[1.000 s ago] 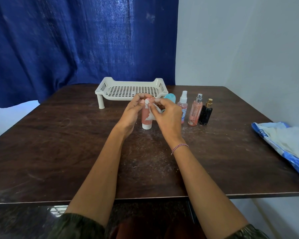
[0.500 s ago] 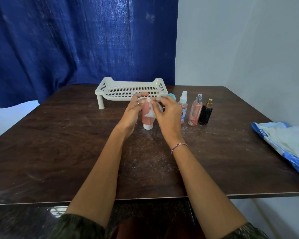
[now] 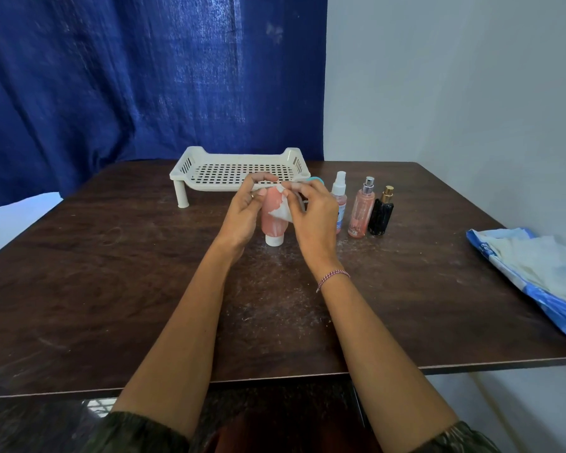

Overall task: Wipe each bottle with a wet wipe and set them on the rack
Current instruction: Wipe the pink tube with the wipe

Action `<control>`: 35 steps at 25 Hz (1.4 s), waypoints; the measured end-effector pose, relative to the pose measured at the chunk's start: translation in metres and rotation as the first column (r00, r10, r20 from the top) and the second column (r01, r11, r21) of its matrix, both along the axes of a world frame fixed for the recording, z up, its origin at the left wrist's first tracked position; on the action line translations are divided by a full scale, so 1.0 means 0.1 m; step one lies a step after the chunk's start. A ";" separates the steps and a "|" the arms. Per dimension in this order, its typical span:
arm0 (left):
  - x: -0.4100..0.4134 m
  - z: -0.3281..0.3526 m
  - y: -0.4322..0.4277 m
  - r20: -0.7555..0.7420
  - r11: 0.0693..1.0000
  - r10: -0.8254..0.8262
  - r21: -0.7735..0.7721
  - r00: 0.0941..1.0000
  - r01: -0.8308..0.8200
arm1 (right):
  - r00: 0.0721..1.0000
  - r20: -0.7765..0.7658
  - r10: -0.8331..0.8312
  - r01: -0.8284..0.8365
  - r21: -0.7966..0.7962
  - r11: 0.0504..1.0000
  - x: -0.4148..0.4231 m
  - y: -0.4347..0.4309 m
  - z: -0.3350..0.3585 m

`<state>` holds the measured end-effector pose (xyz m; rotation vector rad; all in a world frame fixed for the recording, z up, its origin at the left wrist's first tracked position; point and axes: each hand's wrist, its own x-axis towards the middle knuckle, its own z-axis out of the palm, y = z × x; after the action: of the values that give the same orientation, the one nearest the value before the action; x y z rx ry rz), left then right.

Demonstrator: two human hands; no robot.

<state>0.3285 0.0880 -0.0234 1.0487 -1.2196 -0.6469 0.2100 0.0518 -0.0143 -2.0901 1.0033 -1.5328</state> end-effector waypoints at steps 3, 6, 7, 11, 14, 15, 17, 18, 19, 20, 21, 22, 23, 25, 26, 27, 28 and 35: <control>-0.01 0.01 0.01 0.025 1.000 0.017 -0.009 1.000 -0.017 | 1.000 0.010 -0.029 0.028 0.063 0.998 -0.03 -0.04 0.00; -0.01 0.00 0.00 0.041 1.000 0.027 -0.017 0.999 -0.026 | 0.999 0.052 -0.008 0.007 0.019 1.000 -0.02 -0.02 0.00; 0.00 0.00 -0.01 0.044 0.999 0.036 -0.010 0.998 -0.035 | 0.998 0.062 0.004 -0.003 -0.005 1.000 -0.01 0.00 0.00; -0.01 0.02 0.00 0.048 0.998 0.061 0.005 0.997 -0.061 | 0.998 0.060 -0.012 0.008 0.057 0.998 -0.02 0.00 -0.02; -0.02 0.02 0.01 0.038 0.997 0.075 0.012 0.996 -0.076 | 0.998 -0.002 -0.064 0.064 0.100 0.993 -0.03 -0.02 -0.03; -0.03 0.01 0.01 0.021 0.998 0.069 0.011 0.997 -0.069 | 0.997 -0.015 -0.078 0.079 0.102 0.992 -0.03 -0.02 -0.04; -0.03 0.01 0.01 -0.017 0.998 0.056 0.012 0.998 -0.056 | 0.995 -0.024 -0.095 0.097 0.098 0.991 -0.03 -0.02 -0.04; -0.03 0.00 0.01 -0.029 0.998 0.059 0.009 0.998 -0.058 | 0.995 -0.024 -0.096 0.098 0.089 0.991 -0.03 -0.01 -0.05; -0.03 0.00 0.01 -0.034 0.998 0.063 -0.003 0.997 -0.063 | 0.995 -0.022 -0.095 0.097 0.075 0.992 -0.02 -0.01 -0.05; -0.03 0.00 0.00 -0.034 0.998 0.065 -0.022 0.997 -0.066 | 0.996 -0.020 -0.092 0.093 0.059 0.994 -0.02 0.00 -0.05; -0.03 0.00 0.00 -0.029 0.997 0.066 -0.045 0.997 -0.068 | 0.996 -0.018 -0.087 0.088 0.042 0.995 -0.01 0.01 -0.05; -0.02 0.00 -0.01 -0.024 0.995 0.067 -0.068 0.997 -0.068 | 0.997 -0.013 -0.080 0.080 0.024 0.996 0.00 0.02 -0.04; -0.02 0.00 -0.01 -0.023 0.994 0.069 -0.085 0.997 -0.070 | 0.998 -0.008 -0.069 0.069 0.005 0.998 0.01 0.03 -0.04; 0.00 -0.01 -0.02 -0.028 0.992 0.088 -0.085 0.996 -0.090 | 0.999 -0.021 -0.042 0.041 -0.040 0.998 0.01 0.05 -0.06; 0.00 -0.02 -0.03 -0.029 0.992 0.104 -0.073 0.994 -0.106 | 0.999 -0.043 -0.031 0.028 -0.050 0.998 0.01 0.05 -0.08; 0.00 -0.02 -0.03 -0.028 0.991 0.122 -0.057 0.992 -0.123 | 0.997 -0.066 -0.026 0.024 -0.044 0.999 0.01 0.05 -0.08; 0.00 -0.02 -0.04 -0.026 0.990 0.135 -0.046 0.991 -0.136 | 0.996 -0.079 -0.029 0.027 -0.025 0.999 0.00 0.04 -0.09; -0.01 -0.03 -0.03 -0.039 0.992 0.110 -0.054 0.993 -0.112 | 0.998 -0.060 -0.003 0.000 -0.049 0.999 0.00 0.03 -0.08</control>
<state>0.3277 0.0848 -0.0265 1.0463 -1.1336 -0.5402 0.2104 0.0551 -0.0227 -2.1817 0.9978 -1.5185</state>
